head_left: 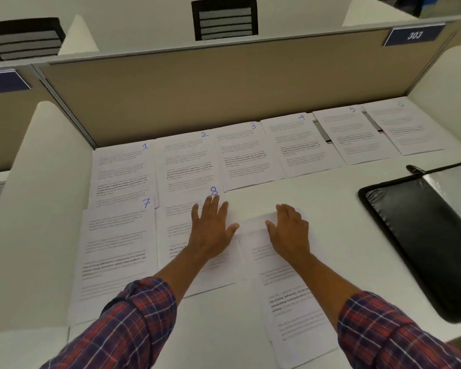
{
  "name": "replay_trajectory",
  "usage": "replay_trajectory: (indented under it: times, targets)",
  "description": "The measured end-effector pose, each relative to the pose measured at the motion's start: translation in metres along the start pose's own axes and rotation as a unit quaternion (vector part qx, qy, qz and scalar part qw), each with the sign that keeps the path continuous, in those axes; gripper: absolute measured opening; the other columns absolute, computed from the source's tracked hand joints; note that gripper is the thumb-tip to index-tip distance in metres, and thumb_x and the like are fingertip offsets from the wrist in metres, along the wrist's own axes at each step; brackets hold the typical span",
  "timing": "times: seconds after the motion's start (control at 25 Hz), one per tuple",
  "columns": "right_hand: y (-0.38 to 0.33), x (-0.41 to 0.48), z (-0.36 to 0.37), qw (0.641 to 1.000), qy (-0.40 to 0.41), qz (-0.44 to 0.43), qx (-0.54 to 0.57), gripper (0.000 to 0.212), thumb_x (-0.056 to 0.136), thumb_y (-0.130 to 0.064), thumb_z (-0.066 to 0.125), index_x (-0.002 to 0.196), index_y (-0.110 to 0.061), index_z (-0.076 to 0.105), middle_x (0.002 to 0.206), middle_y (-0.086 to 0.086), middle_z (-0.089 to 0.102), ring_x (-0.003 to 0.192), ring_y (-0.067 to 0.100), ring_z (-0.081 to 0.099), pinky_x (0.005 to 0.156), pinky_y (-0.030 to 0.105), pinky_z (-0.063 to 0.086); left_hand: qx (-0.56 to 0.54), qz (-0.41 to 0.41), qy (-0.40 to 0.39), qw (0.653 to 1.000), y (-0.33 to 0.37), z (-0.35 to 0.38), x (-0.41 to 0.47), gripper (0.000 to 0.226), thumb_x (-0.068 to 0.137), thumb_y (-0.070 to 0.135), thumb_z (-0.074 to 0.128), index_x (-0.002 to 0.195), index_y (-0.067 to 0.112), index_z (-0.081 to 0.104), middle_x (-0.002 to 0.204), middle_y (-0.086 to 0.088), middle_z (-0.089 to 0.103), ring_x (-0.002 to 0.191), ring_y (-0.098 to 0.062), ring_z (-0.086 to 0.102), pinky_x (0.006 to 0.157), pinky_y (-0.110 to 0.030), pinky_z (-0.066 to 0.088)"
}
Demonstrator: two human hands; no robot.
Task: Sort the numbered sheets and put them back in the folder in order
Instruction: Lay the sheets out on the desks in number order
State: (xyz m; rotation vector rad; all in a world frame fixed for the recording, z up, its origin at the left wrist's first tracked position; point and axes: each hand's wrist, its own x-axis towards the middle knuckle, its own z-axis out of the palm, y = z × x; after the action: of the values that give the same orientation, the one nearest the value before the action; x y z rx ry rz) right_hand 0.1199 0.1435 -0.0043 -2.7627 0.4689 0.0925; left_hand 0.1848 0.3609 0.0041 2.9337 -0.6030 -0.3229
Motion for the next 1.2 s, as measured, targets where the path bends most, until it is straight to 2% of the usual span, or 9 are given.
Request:
replay_trajectory:
  times: [0.16,0.28,0.44,0.56,0.68,0.8,0.88,1.04,1.2]
  targets:
    - [0.054,0.01,-0.02,0.997,-0.015,0.068,0.025,0.045,0.106,-0.039,0.051,0.142,-0.012,0.052,0.142,0.014,0.05,0.128,0.033,0.05,0.102,0.047,0.041,0.014,0.009,-0.024,1.0,0.052,0.021,-0.025,0.081,0.103,0.069,0.025,0.167,0.021,0.01,0.175,-0.005,-0.006,0.16,-0.023,-0.012,0.126,-0.055,-0.011]
    - [0.078,0.015,-0.029,0.996,-0.061,0.058,0.015,0.047,0.104,-0.047,0.055,0.138,-0.014,0.054,0.137,0.012,0.049,0.126,0.031,0.05,0.099,0.045,0.044,0.034,0.005,-0.06,0.998,0.083,0.031,-0.036,0.087,0.101,0.072,0.028,0.167,0.019,0.008,0.175,-0.006,-0.008,0.16,-0.023,-0.012,0.124,-0.058,-0.014]
    - [0.09,0.027,-0.029,0.984,-0.097,0.076,0.131,0.049,0.092,-0.051,0.072,0.129,-0.021,0.058,0.128,0.003,0.054,0.12,0.027,0.056,0.099,0.044,0.045,0.024,-0.035,-0.065,0.997,0.103,0.036,-0.038,0.088,0.1,0.072,0.029,0.166,0.017,0.011,0.175,-0.006,-0.003,0.161,-0.021,-0.005,0.124,-0.059,-0.011]
    - [0.098,0.046,-0.033,0.952,-0.109,0.122,0.257,0.03,0.089,-0.047,0.076,0.086,-0.024,0.057,0.089,-0.006,0.06,0.084,0.02,0.059,0.08,0.039,0.045,0.014,-0.057,-0.06,0.996,0.113,0.034,-0.036,0.086,0.101,0.072,0.03,0.166,0.017,0.015,0.175,-0.005,0.0,0.161,-0.019,-0.002,0.124,-0.059,-0.01]
    - [0.104,0.065,-0.042,0.916,-0.14,0.1,0.363,0.055,0.089,-0.026,0.078,0.06,-0.025,0.032,0.06,-0.004,0.034,0.059,0.017,0.033,0.061,0.033,0.026,0.014,-0.066,-0.055,0.996,0.12,0.034,-0.031,0.086,0.1,0.073,0.029,0.165,0.019,0.017,0.175,-0.003,0.001,0.161,-0.017,-0.002,0.125,-0.059,-0.008]
    - [0.11,0.077,-0.05,0.918,-0.149,0.074,0.359,0.041,0.091,-0.013,0.072,0.061,-0.016,0.043,0.065,0.003,0.046,0.063,0.018,0.041,0.061,0.032,0.033,-0.013,-0.099,-0.019,0.995,0.127,0.036,-0.026,0.094,0.092,0.078,0.013,0.166,0.019,0.017,0.175,-0.003,0.002,0.161,-0.018,-0.002,0.126,-0.056,-0.006]
    - [0.113,0.086,-0.056,0.908,-0.131,0.053,0.395,0.023,0.094,-0.014,0.069,0.075,-0.006,0.06,0.074,0.004,0.063,0.068,0.018,0.055,0.063,0.033,0.045,-0.056,-0.14,0.029,0.988,0.13,0.036,-0.023,0.099,0.088,0.078,0.004,0.166,0.018,0.016,0.175,-0.003,0.005,0.161,-0.019,0.002,0.127,-0.052,-0.003]
    - [0.11,0.105,-0.073,0.89,-0.081,0.02,0.448,0.011,0.1,-0.02,0.067,0.093,-0.014,0.072,0.09,0.003,0.074,0.08,0.017,0.068,0.073,0.034,0.056,-0.146,-0.223,0.114,0.957,0.122,0.032,-0.012,0.088,0.096,0.071,0.015,0.166,0.017,0.012,0.174,-0.004,0.011,0.16,-0.02,0.008,0.128,-0.049,0.002]
    - [0.099,0.134,-0.075,0.879,-0.057,0.039,0.472,0.011,0.1,-0.023,0.069,0.096,-0.014,0.072,0.094,0.003,0.075,0.089,0.024,0.073,0.08,0.041,0.061,-0.139,-0.223,0.113,0.958,0.113,0.027,0.004,0.088,0.098,0.071,0.017,0.167,0.016,0.007,0.175,-0.003,0.006,0.161,-0.018,0.004,0.128,-0.05,0.0]
